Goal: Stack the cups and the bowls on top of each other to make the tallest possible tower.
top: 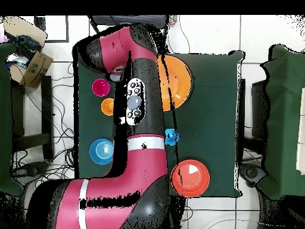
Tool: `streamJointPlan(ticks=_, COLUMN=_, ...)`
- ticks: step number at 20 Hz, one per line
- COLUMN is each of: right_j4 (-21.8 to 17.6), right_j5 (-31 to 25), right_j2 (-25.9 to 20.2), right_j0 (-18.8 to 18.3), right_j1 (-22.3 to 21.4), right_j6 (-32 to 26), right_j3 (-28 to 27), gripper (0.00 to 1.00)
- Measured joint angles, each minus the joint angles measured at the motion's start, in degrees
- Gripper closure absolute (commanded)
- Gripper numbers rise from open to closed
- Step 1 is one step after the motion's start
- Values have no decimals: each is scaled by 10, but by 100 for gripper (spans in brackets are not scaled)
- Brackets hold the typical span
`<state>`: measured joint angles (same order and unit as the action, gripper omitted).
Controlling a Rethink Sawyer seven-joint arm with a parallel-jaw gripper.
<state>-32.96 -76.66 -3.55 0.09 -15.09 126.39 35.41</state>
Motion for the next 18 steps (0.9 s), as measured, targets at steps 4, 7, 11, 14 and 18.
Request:
streamJointPlan(ticks=4, right_j4=0, right_j5=0, right_j2=4, right_j0=2, right_j1=0, right_j6=0, right_j3=0, gripper=100)
streamJointPlan(ticks=7, right_j4=0, right_j5=0, right_j2=5, right_j0=3, right_j1=0, right_j6=0, right_j3=0, gripper=100)
streamJointPlan(ticks=11, right_j4=0, right_j5=0, right_j2=6, right_j0=3, right_j1=0, right_j6=0, right_j3=-1, gripper=100)
streamJointPlan(ticks=14, right_j4=0, right_j5=0, right_j2=8, right_j0=3, right_j1=0, right_j6=0, right_j3=-5, gripper=100)
streamJointPlan(ticks=18, right_j4=0, right_j5=0, right_j2=11, right_j0=3, right_j1=0, right_j6=0, right_j3=-8, gripper=100)
